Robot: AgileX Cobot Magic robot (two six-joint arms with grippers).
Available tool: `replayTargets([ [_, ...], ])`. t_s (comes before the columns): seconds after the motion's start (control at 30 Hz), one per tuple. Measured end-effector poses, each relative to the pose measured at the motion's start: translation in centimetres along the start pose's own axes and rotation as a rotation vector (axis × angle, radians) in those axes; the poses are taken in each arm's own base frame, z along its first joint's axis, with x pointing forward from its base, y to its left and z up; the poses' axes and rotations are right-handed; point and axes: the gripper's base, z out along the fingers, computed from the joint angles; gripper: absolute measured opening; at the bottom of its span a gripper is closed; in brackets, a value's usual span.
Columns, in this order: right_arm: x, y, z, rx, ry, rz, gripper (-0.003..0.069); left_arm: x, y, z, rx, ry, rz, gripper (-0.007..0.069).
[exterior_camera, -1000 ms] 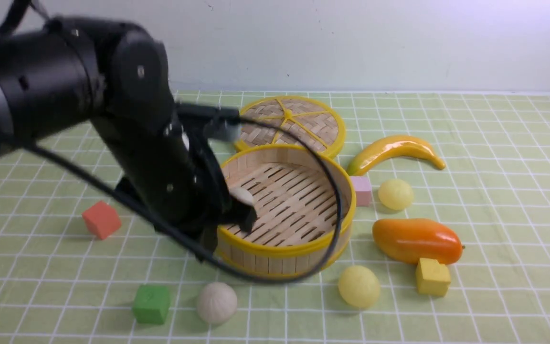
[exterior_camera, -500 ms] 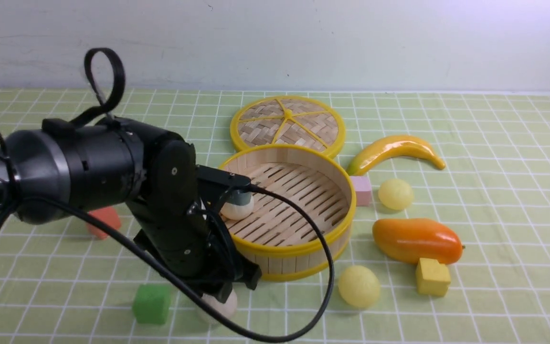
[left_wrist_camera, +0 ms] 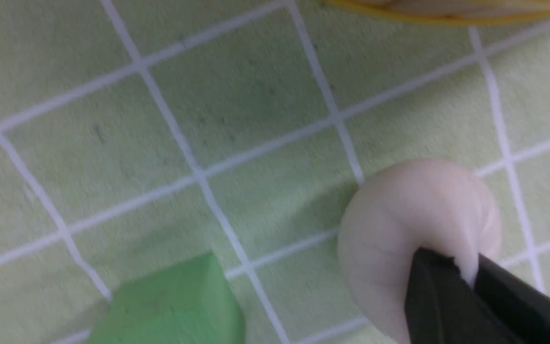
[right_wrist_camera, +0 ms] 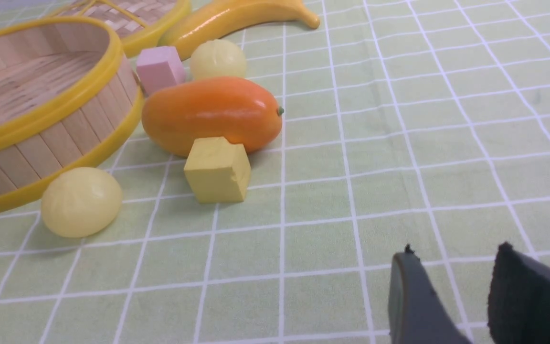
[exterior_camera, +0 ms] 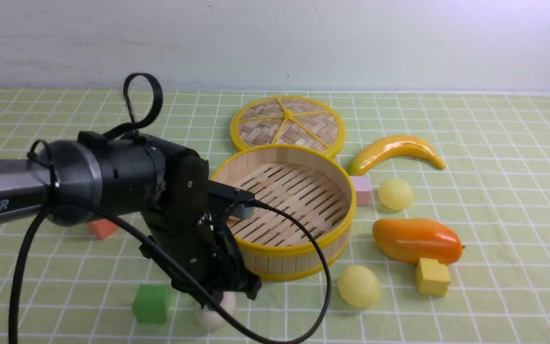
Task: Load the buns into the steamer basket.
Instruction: Use the left arm to grab a steamed stuffed bun, then use the left arm to put the steamed stuffed bun into the steamer, then use the right arm to grab a steamed stuffed bun
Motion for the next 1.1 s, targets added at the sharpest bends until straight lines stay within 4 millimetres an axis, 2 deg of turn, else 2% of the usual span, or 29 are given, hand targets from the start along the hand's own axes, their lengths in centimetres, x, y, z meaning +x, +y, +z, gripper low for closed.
replayTargets([
  [0.1,0.0,0.0,0.0,0.0,0.0,0.0,0.0241,-0.5,-0.6,-3.3,0.051,-0.045,0.003,-0.0008],
  [0.13,0.0,0.0,0.0,0.0,0.0,0.0,0.0241,-1.2,-1.0,-5.2,0.071,-0.114,0.015,-0.0008],
  [0.2,0.0,0.0,0.0,0.0,0.0,0.0,0.0241,-2.7,-1.3,-7.3,0.087,-0.219,0.025,-0.0008],
  [0.3,0.0,0.0,0.0,0.0,0.0,0.0,0.0241,-4.3,-1.5,-8.2,0.091,-0.314,0.03,-0.0008],
  [0.4,0.0,0.0,0.0,0.0,0.0,0.0,0.0241,-6.9,-1.5,-6.7,0.077,-0.367,0.04,-0.0007],
  [0.47,0.0,0.0,0.0,0.0,0.0,0.0,0.0241,-8.0,-1.4,-4.8,0.055,-0.354,0.052,0.0],
  [0.5,0.0,0.0,0.0,0.0,0.0,0.0,0.0241,-8.7,-1.3,-3.1,0.031,-0.33,0.068,0.0013],
  [0.53,0.0,0.0,0.0,0.0,0.0,0.0,0.0241,-8.8,-1.2,-2.6,0.028,-0.32,0.069,0.0017],
  [0.63,0.0,0.0,0.0,0.0,0.0,0.0,0.0241,-9.8,-1.0,0.4,-0.007,-0.26,0.092,0.0096],
  [0.7,0.0,0.0,0.0,0.0,0.0,0.0,0.0241,-10.1,-0.9,1.2,-0.02,-0.24,0.096,0.0169],
  [0.77,0.0,0.0,0.0,0.0,0.0,0.0,0.0241,-10.5,-0.8,1.0,-0.026,-0.247,0.079,0.0271],
  [0.87,0.0,0.0,0.0,0.0,0.0,0.0,0.0241,-10.8,-0.9,-0.3,-0.028,-0.248,0.049,0.041],
  [0.97,0.0,0.0,0.0,0.0,0.0,0.0,0.0241,-10.4,-1.0,-3.0,-0.025,-0.247,0.028,0.0491],
  [1.03,0.0,0.0,0.0,0.0,0.0,0.0,0.0241,-9.4,-1.2,-6.8,-0.007,-0.288,0.007,0.0475],
  [1.1,0.0,0.0,0.0,0.0,0.0,0.0,0.0241,-8.6,-1.2,-9.1,0.002,-0.33,0.005,0.0432],
])
